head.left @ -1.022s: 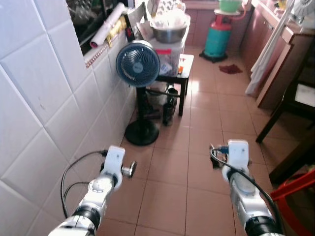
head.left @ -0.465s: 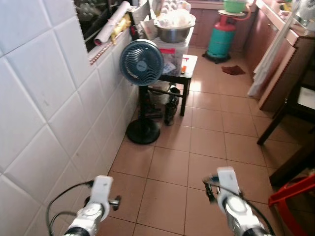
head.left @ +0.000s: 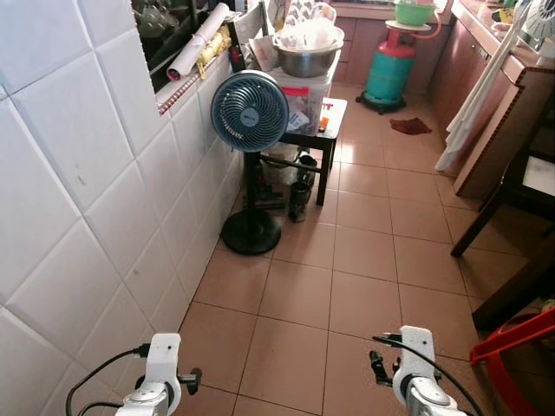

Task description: Setting the table

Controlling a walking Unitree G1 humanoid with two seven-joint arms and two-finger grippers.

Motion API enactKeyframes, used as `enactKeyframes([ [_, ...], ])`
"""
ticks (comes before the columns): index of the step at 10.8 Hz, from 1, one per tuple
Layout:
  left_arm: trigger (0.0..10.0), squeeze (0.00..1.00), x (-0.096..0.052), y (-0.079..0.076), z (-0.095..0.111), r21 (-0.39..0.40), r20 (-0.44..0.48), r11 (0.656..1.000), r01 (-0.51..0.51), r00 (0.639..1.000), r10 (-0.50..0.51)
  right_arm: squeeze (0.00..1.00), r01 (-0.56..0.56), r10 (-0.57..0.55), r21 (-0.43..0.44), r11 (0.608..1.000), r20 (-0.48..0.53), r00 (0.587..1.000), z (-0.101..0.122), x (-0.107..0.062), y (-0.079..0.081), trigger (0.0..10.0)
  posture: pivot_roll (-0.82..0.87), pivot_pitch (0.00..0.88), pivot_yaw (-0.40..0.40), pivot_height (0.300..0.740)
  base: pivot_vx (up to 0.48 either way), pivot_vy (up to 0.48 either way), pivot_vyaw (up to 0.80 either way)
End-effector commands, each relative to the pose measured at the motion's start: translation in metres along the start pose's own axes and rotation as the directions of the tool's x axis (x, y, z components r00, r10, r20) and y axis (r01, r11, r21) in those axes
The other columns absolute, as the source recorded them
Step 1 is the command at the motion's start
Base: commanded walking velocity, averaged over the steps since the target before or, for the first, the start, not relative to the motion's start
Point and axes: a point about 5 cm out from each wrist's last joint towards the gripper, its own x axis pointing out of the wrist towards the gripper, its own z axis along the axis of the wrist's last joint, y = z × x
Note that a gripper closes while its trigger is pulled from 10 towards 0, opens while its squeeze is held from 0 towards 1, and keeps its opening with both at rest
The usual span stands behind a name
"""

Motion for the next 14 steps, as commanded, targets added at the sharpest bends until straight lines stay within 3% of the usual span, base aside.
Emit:
enactKeyframes([
  [1, 10.0, 0.00, 0.000, -0.001, -0.003, 0.029, -0.016, 1.000, 0.009, 1.000, -0.008, 0.00, 0.000, 0.000, 0.016, 1.000, -0.013, 1.000, -0.001, 0.000, -0.001, 10.0, 0.07, 0.000, -0.018, 0.740, 0.000, 0.000, 0.00],
  [5, 10.0, 0.00, -0.001, -0.005, -0.013, 0.097, -0.049, 0.995, 0.026, 0.999, -0.022, 0.00, 0.012, -0.011, 0.015, 1.000, -0.035, 0.999, -0.005, -0.001, -0.006, 10.0, 0.04, 0.000, 0.018, 0.740, 0.000, 0.000, 0.00],
  [8, 10.0, 0.00, 0.000, -0.008, -0.006, 0.107, -0.031, 0.994, 0.027, 0.999, -0.023, 0.00, 0.016, -0.014, 0.048, 0.999, -0.038, 0.999, -0.007, -0.001, -0.006, 10.0, 0.04, 0.000, 0.040, 0.740, 0.000, 0.000, 0.00],
  [9, 10.0, 0.00, 0.001, -0.005, 0.003, 0.047, 0.007, 0.999, 0.012, 1.000, -0.012, 0.00, 0.020, -0.018, 0.052, 0.998, -0.041, 0.999, -0.008, -0.002, -0.006, 10.0, 0.04, 0.000, 0.042, 0.740, 0.000, 0.000, 0.00],
  [11, 10.0, 0.00, 0.002, -0.005, 0.015, 0.002, 0.058, 1.000, 0.008, 0.998, -0.009, 0.00, 0.022, -0.021, 0.026, 0.999, -0.032, 0.999, -0.008, -0.002, -0.007, 10.0, 0.04, 0.000, 0.031, 0.740, 0.000, 0.000, 0.00],
  [13, 10.0, 0.00, 0.004, -0.014, 0.041, -0.019, 0.118, 0.999, 0.034, 0.993, -0.032, 0.00, -0.012, 0.011, 0.010, 1.000, 0.031, 0.999, 0.016, 0.003, 0.001, 10.0, 0.05, 0.000, 0.027, 0.740, 0.000, 0.000, 0.00],
  [14, 10.0, 0.00, 0.004, -0.019, 0.050, 0.004, 0.131, 0.999, 0.043, 0.990, -0.043, 0.00, -0.049, 0.050, -0.025, 0.999, 0.070, 0.996, 0.031, 0.006, 0.012, 10.0, 0.04, 0.000, 0.027, 0.740, 0.000, 0.000, 0.00],
])
